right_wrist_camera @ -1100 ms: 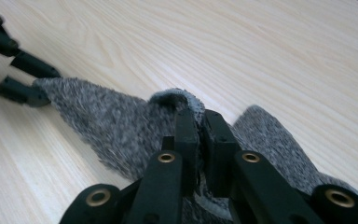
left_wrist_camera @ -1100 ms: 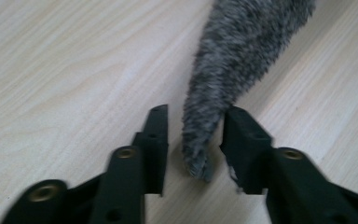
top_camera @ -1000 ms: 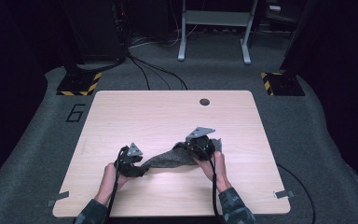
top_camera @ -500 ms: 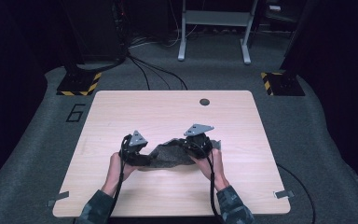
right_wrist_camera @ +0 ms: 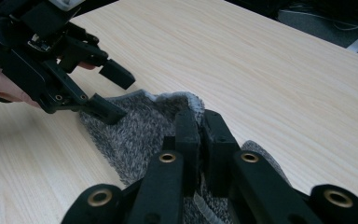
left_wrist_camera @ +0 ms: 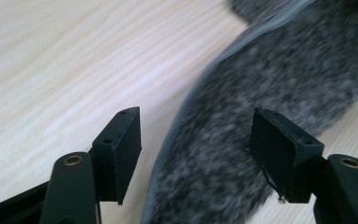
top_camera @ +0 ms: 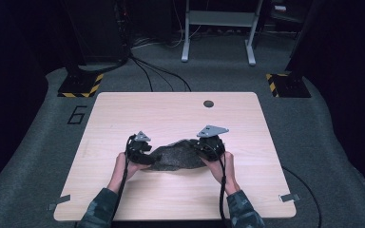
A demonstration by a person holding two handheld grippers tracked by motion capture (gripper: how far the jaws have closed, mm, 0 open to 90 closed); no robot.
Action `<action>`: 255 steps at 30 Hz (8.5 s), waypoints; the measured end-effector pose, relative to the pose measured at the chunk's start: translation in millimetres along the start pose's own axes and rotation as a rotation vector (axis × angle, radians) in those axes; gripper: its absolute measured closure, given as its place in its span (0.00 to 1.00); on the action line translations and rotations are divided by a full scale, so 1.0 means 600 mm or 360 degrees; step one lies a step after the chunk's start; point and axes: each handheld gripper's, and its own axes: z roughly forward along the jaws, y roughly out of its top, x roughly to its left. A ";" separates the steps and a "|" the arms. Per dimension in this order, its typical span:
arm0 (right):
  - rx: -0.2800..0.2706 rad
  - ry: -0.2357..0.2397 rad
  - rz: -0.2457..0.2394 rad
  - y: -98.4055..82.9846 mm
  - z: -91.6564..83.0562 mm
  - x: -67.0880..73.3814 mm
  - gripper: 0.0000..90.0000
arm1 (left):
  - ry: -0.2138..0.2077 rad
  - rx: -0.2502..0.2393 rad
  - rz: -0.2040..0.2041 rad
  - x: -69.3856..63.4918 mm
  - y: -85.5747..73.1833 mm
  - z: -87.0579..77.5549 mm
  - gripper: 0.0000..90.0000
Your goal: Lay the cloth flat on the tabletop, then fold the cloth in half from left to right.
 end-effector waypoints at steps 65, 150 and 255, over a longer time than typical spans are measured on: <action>-0.0001 -0.0327 0.0280 0.134 -0.018 -0.194 0.98 | 0.0317 -0.0331 0.0095 0.064 0.219 -0.137 0.98; 0.0434 -0.0397 0.0301 -0.152 0.073 -0.133 0.14 | 0.0361 0.0139 -0.0163 0.049 0.002 0.042 0.17; 0.0206 0.0210 -0.0088 -0.076 0.139 0.246 0.97 | 0.0295 0.0004 -0.0122 0.109 0.115 0.096 0.97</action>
